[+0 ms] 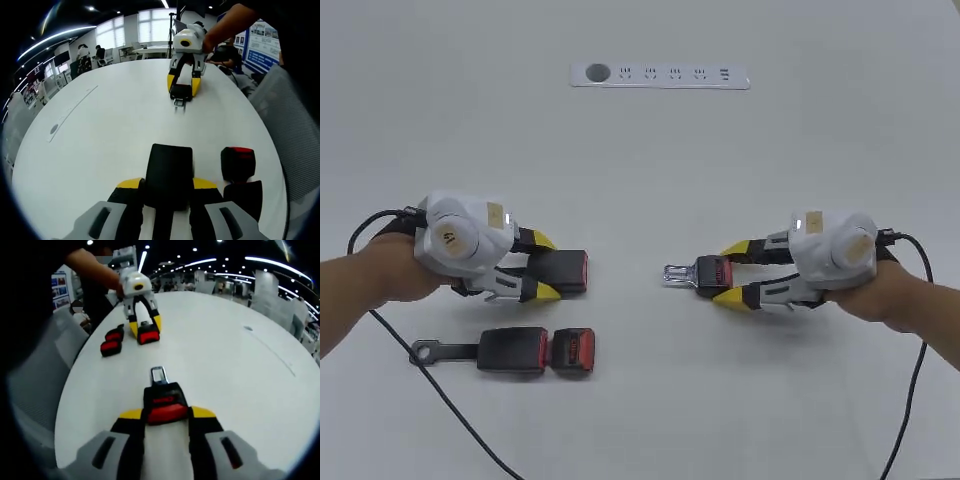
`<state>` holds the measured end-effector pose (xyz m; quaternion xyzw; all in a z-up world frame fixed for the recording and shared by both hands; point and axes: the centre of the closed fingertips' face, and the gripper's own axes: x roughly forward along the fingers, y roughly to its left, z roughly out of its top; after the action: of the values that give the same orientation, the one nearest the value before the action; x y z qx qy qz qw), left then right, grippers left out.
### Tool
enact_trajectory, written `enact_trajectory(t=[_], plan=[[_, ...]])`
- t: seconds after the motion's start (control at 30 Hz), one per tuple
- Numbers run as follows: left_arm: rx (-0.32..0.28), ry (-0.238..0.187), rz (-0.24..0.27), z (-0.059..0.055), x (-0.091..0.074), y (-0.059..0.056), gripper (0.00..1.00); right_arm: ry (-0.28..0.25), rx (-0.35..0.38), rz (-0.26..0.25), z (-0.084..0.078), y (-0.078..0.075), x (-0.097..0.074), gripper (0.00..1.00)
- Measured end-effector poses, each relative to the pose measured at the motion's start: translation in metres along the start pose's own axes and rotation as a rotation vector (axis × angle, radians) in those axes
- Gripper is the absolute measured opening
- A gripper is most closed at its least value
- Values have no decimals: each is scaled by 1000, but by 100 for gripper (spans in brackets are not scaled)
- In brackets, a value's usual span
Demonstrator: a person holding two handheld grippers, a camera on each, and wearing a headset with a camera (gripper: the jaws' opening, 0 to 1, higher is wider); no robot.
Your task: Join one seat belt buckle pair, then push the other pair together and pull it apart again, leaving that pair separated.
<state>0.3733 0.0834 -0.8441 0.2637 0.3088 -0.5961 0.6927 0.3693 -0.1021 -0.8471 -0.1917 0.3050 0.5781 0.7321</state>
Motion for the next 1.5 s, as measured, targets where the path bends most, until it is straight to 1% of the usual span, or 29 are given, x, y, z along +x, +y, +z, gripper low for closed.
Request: enact_trajectory(t=[0.17, 0.33, 0.63, 0.87, 1.03, 1.13, 1.23, 1.33, 1.5], plan=[[15, 13, -13, 0, 2, 0, 36, -9, 2, 4, 5, 0, 5, 34], [11, 13, -18, 0, 2, 0, 36, -19, 3, 7, 10, -1, 10, 34], [25, 21, -41, -1, 3, 1, 36, -32, 3, 24, 22, 2, 22, 34], [23, 20, -43, -1, 3, 2, 36, -32, -25, 42, 32, 9, 36, 34], [21, 20, -45, -2, 3, 2, 36, -31, -30, 54, 35, 5, 45, 34], [26, 25, -50, -1, 3, 2, 36, -34, -43, 69, 42, 8, 52, 34], [26, 25, -50, -1, 3, 2, 36, -32, -46, 71, 47, 10, 56, 34], [25, 27, -50, -1, 3, 3, 36, -43, -43, 79, 51, 13, 61, 34], [23, 29, -49, -1, 3, 3, 36, -49, -44, 75, 57, 12, 70, 34]])
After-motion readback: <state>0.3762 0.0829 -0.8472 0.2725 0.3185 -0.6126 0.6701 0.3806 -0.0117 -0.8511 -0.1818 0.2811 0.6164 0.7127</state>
